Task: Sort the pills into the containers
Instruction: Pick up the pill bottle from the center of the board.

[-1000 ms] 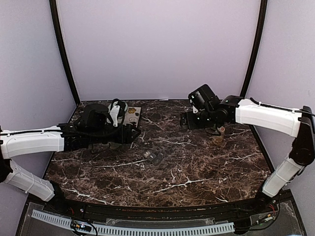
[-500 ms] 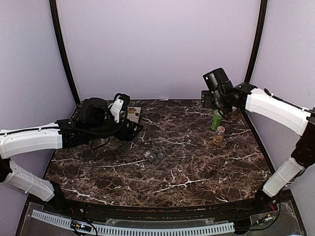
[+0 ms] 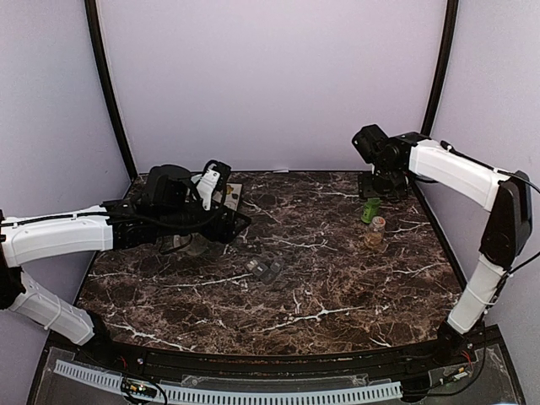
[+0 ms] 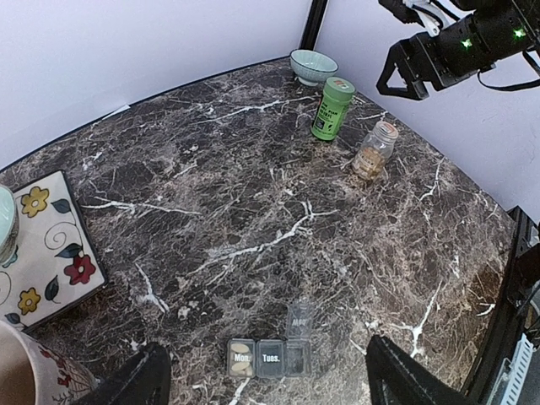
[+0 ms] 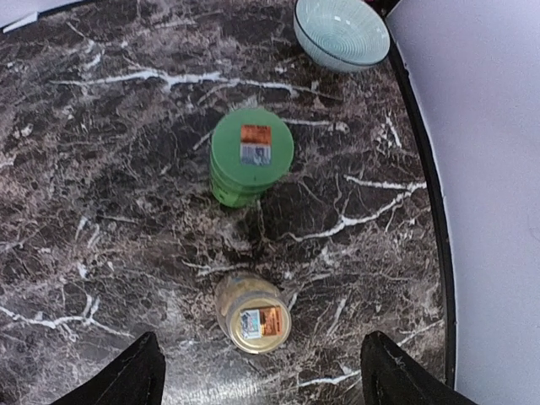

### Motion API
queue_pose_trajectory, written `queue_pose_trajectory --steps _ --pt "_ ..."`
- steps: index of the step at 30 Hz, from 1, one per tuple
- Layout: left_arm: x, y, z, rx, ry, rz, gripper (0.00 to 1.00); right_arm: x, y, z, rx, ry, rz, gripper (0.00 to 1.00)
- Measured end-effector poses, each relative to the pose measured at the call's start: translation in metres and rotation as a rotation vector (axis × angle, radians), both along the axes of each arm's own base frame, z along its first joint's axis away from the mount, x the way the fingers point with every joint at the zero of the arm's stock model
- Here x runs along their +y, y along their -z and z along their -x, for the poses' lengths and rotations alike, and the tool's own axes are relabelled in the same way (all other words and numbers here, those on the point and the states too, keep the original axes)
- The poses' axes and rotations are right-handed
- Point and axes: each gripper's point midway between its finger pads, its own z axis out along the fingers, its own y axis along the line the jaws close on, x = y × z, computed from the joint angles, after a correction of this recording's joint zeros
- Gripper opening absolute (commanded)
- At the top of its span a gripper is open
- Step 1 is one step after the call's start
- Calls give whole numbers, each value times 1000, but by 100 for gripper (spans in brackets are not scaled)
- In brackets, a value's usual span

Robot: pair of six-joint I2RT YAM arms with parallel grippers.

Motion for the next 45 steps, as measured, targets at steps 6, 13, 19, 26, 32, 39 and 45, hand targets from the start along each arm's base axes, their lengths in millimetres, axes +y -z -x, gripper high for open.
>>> queue_pose_trajectory --steps 6,13,19,26,32,39,45 --pt "-2 0 2 5 14 4 83 -7 23 23 113 9 -45 82" --pt "-4 0 4 12 31 11 82 -7 34 37 175 6 -77 82" --pt "-4 4 6 18 37 10 82 -14 56 45 234 21 -104 78" --pt "-3 8 8 26 38 4 82 -21 63 38 233 41 -160 77" --pt "-3 7 8 28 35 9 82 -17 71 29 238 22 -191 76" --pt "-2 8 8 29 35 9 82 -16 89 22 281 11 -197 71" --pt "-2 8 8 30 35 8 82 -19 87 13 270 9 -212 64"
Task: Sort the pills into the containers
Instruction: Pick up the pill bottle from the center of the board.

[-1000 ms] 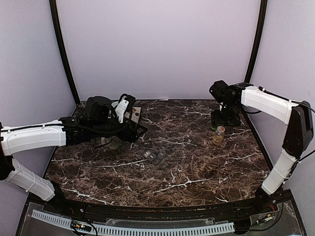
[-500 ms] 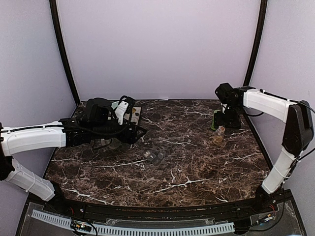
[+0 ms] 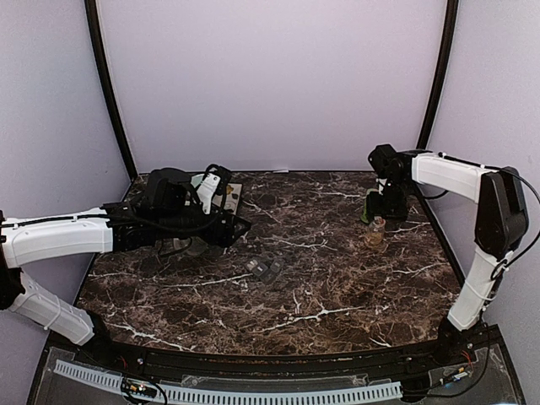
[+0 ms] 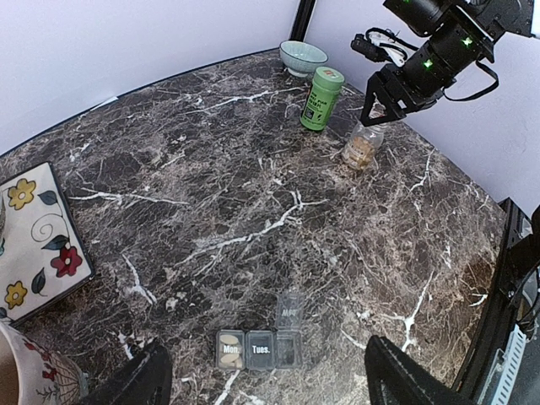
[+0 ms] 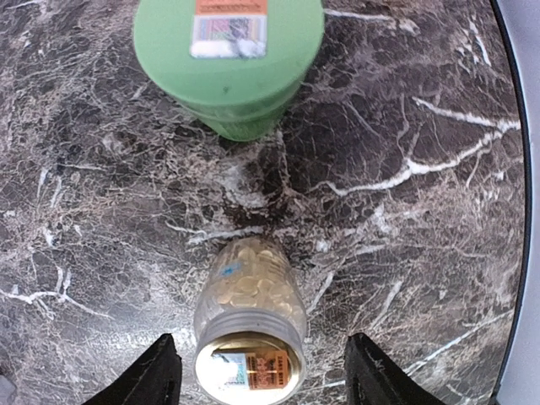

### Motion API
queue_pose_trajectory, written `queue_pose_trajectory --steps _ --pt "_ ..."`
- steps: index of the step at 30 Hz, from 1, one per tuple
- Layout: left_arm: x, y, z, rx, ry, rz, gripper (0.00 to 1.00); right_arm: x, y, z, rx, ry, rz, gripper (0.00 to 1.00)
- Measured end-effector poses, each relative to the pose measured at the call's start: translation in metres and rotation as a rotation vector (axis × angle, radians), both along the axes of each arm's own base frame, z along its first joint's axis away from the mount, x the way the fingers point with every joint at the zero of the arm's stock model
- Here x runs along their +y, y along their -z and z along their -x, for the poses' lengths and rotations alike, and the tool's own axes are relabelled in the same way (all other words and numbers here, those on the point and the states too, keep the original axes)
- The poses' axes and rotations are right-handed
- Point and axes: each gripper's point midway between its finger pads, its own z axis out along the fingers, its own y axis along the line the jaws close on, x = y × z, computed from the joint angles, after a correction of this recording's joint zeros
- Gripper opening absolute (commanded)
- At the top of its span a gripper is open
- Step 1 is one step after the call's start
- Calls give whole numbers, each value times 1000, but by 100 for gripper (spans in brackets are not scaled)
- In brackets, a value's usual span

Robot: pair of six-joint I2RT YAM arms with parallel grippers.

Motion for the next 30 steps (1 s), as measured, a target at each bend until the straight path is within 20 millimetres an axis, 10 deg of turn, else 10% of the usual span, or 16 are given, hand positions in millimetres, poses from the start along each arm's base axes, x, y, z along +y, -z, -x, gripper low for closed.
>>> queue_pose_trajectory --steps 11,30 --pt "-1 6 -1 12 0 -14 82 5 6 -8 10 -17 -23 57" --pt "-3 11 1 35 10 -17 82 7 6 -5 15 -23 -38 5"
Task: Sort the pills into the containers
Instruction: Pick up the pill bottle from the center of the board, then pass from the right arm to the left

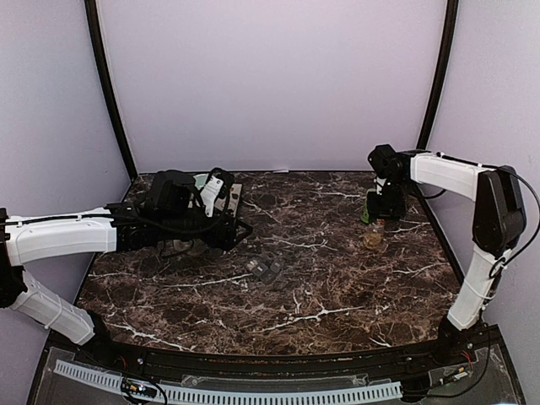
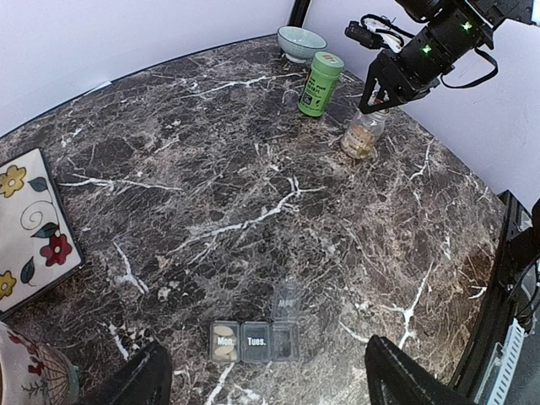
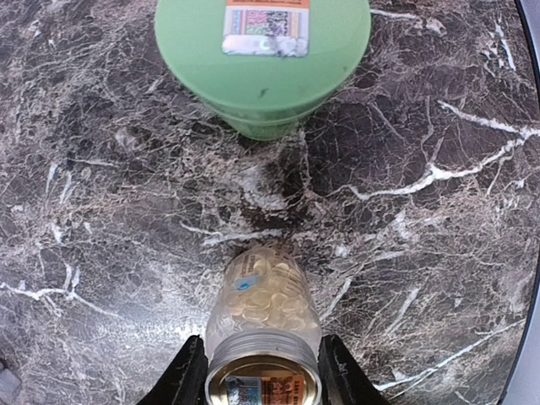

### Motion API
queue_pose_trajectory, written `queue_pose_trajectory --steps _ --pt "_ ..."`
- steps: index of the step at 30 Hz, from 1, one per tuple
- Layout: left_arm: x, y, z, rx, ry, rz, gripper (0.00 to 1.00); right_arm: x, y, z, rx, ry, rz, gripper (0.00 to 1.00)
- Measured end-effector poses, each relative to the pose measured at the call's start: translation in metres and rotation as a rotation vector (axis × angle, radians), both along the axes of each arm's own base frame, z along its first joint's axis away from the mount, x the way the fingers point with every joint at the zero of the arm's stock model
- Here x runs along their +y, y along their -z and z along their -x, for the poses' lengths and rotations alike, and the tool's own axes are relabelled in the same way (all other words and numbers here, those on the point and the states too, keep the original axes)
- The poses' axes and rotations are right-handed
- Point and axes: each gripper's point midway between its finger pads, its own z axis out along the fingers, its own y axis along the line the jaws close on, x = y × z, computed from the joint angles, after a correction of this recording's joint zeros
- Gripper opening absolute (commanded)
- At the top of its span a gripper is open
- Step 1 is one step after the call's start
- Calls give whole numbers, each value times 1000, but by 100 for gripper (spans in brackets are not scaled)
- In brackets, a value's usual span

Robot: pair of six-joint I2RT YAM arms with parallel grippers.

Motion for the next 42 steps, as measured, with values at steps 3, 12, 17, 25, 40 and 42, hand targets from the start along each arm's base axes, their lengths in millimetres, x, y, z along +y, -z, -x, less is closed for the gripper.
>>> queue_pose_trajectory --steps 3,12,17,25,40,42 --pt "-1 0 2 13 4 11 82 4 -6 3 -7 -6 -27 0" --pt "-14 -1 10 142 38 126 83 62 -72 22 -140 -110 -239 0" --pt "-17 -20 2 236 38 304 86 126 -125 49 -230 -234 -456 0" --pt "-15 -30 0 380 39 530 91 187 -198 85 -333 -375 -778 0" --pt "-27 -72 6 487 134 872 93 233 -231 123 -275 -501 -1097 0" --pt "-27 -74 7 496 140 896 93 235 -235 126 -270 -513 -1119 0"
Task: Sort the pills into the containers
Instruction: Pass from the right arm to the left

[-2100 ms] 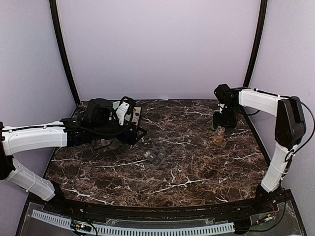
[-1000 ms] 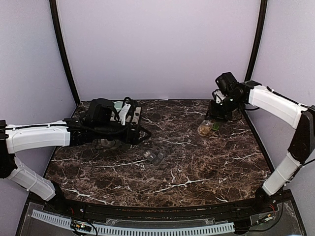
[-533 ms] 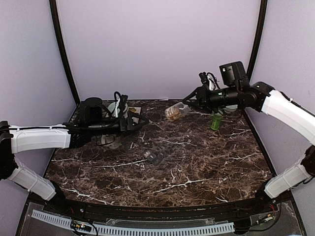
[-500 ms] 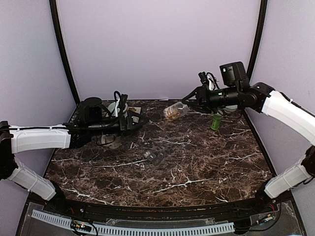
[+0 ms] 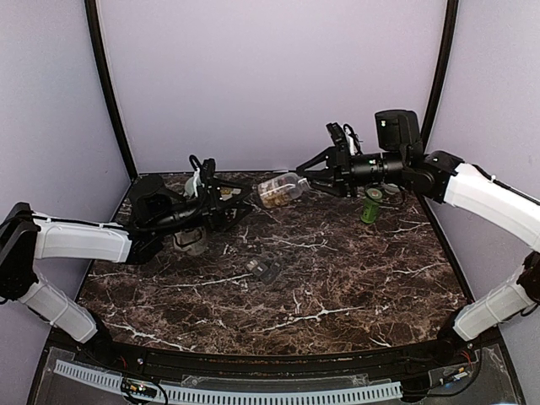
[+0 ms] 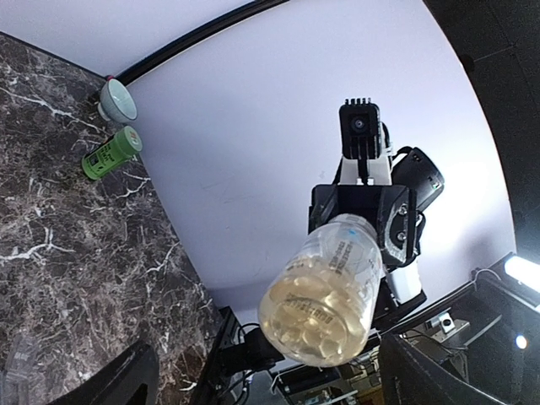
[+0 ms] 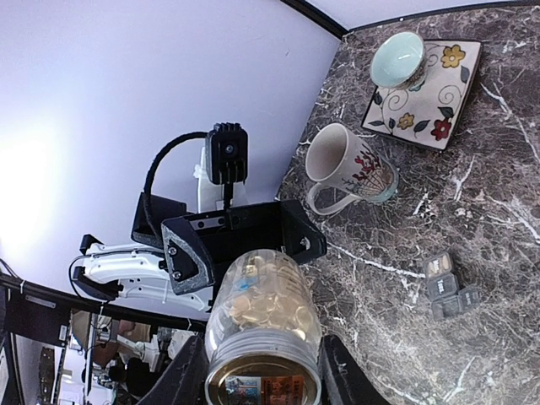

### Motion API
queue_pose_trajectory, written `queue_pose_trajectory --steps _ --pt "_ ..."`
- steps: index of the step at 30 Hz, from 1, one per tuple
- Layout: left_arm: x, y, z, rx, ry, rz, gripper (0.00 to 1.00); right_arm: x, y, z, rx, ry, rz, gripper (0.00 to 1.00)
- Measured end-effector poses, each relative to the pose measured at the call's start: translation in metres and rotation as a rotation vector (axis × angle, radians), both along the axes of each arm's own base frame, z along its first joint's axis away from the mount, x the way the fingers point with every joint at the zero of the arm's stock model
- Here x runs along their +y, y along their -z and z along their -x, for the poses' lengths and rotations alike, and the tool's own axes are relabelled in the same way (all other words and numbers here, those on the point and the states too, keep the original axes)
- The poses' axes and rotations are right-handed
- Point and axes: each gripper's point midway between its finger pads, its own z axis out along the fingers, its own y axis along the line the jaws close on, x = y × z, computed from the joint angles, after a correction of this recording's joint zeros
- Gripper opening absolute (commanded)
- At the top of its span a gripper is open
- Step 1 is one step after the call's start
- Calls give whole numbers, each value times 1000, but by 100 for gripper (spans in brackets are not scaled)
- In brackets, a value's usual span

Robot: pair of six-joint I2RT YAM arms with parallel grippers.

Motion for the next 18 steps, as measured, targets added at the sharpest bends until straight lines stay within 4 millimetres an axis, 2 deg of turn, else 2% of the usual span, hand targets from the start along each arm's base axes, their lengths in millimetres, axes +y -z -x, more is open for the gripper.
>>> queue_pose_trajectory --steps 4,9,18 --pt "2 -11 2 -7 3 54 93 4 -5 5 2 -29 -30 0" --pt "3 -25 5 -26 12 107 93 6 0 8 18 -48 -39 0" --pt "-2 -27 13 -26 50 116 93 13 -7 11 22 -76 -83 0"
